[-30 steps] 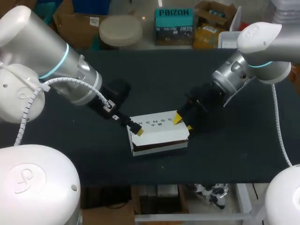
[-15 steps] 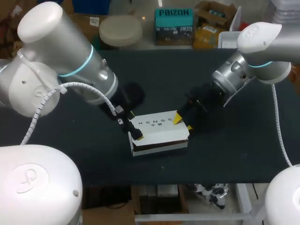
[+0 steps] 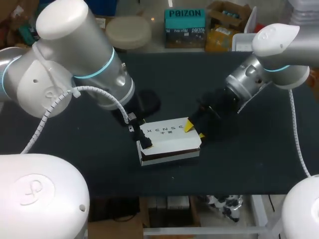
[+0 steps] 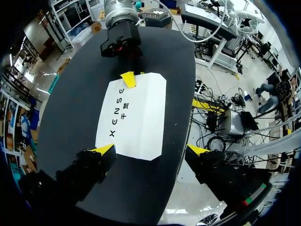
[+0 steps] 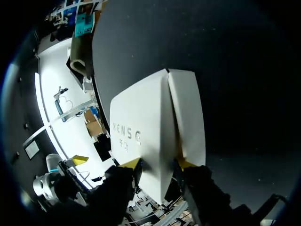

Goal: Assemble the packaging by folding the flat box into shape, placing the metal phone stand inside, and closing the box properly

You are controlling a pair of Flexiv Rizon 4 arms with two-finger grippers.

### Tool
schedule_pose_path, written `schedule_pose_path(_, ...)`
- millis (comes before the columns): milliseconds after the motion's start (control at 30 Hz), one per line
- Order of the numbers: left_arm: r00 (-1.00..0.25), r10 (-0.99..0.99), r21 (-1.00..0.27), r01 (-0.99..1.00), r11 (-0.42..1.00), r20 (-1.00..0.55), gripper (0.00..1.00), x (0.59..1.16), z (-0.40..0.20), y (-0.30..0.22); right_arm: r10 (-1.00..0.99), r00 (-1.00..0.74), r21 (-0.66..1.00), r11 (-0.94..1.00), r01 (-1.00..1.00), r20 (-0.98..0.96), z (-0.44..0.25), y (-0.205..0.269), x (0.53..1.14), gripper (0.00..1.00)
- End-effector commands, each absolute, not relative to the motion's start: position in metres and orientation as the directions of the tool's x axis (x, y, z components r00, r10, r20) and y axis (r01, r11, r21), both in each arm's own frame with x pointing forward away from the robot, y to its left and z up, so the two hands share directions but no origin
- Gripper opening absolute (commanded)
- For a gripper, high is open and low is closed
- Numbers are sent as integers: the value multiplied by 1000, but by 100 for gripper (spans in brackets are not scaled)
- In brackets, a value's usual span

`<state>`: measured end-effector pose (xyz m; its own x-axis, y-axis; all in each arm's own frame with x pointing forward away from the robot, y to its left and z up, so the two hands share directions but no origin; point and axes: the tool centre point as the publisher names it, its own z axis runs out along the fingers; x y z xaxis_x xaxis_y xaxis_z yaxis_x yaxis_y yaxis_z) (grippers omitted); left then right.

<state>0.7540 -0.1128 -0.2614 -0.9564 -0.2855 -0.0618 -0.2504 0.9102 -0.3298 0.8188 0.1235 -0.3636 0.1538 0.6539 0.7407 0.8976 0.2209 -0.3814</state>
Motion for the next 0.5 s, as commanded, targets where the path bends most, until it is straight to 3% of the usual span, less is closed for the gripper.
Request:
schedule_pose_path(33, -963, -261, -234, -238, 943, -69, 100, 762, -265, -124, 655, 154, -384, 224, 896, 740, -366, 125, 821, 47)
schedule_pose_path(200, -966, -256, -250, -239, 938, -35, 100, 765, -275, -125, 655, 154, -384, 224, 896, 740, -366, 125, 821, 47)
schedule_pose_path(400, -957, -288, -205, -290, 935, 39, 78, 764, -288, -132, 655, 154, -384, 224, 896, 740, -366, 125, 821, 46)
schedule_pose_path(500, -954, -294, -185, -299, 936, 53, 73, 760, -297, -136, 655, 154, -384, 224, 896, 740, -366, 125, 821, 46)
